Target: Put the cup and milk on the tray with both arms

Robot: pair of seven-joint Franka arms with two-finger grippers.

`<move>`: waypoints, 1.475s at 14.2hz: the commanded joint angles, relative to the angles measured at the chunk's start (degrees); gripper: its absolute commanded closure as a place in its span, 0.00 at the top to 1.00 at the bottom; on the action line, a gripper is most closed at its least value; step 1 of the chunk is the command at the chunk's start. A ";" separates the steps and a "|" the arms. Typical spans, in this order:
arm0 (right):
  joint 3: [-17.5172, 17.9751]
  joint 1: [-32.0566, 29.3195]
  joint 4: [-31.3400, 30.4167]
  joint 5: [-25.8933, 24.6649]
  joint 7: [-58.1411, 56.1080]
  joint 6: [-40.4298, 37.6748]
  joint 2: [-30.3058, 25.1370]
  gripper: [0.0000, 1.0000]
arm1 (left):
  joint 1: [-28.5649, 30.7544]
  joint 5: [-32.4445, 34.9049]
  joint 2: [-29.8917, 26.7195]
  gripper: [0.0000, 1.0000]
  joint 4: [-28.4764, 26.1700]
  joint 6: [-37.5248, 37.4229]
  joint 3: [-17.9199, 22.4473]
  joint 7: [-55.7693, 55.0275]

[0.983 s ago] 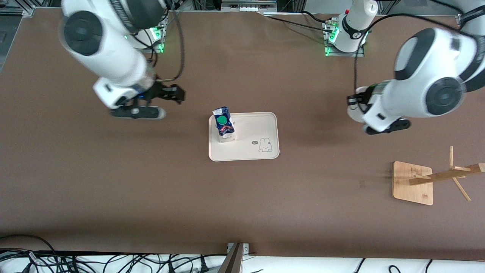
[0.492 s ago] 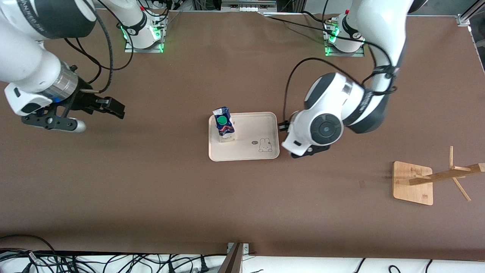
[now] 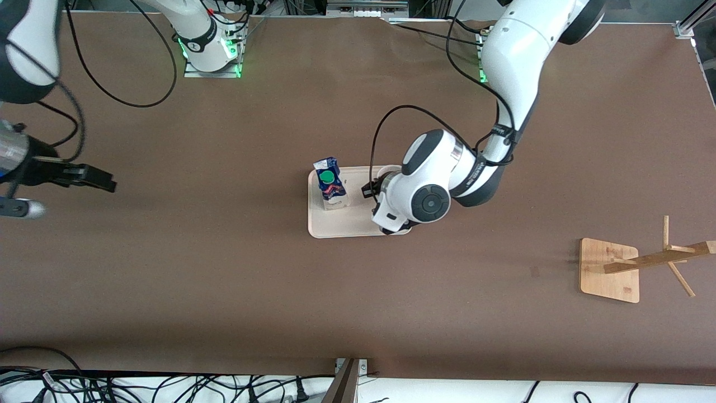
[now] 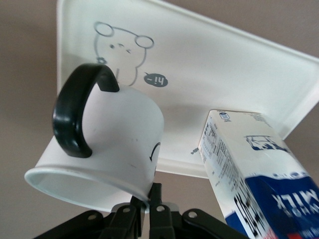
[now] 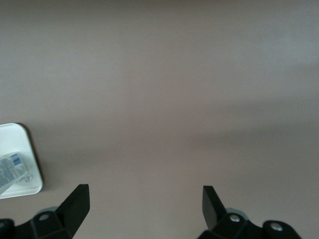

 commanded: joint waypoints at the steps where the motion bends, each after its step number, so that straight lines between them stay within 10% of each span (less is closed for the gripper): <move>1: 11.08 -11.49 0.55 -2.79 -1.10 0.63 -0.47 1.00 | -1.46 -0.87 2.54 0.00 1.76 0.32 0.99 -0.84; 3: 17.25 -14.25 0.29 -9.01 -0.23 0.81 -1.61 1.00 | -1.37 -0.44 2.54 0.02 1.58 0.32 1.07 -0.75; 4: 17.36 -13.47 -0.24 -9.65 1.61 0.64 -2.05 1.00 | -1.46 -0.43 2.54 0.71 1.41 0.32 1.16 -0.84; 5: 17.27 -12.94 -0.16 -10.18 2.58 0.55 -2.06 1.00 | -1.63 1.04 2.45 1.00 1.14 0.23 1.25 -0.66; 11: 26.39 -21.08 -4.54 -11.32 1.98 4.05 -6.00 1.00 | -0.67 2.29 0.69 1.00 1.66 -1.00 1.25 -1.10; 16: 26.77 -24.09 -6.66 -10.98 2.25 6.97 -9.96 1.00 | 4.24 3.07 -6.67 1.00 1.93 -7.24 1.25 -0.75; 21: 26.76 -21.28 -7.01 -11.68 1.45 1.34 -11.99 1.00 | 5.22 17.56 -15.29 1.00 1.67 -9.51 1.16 -0.57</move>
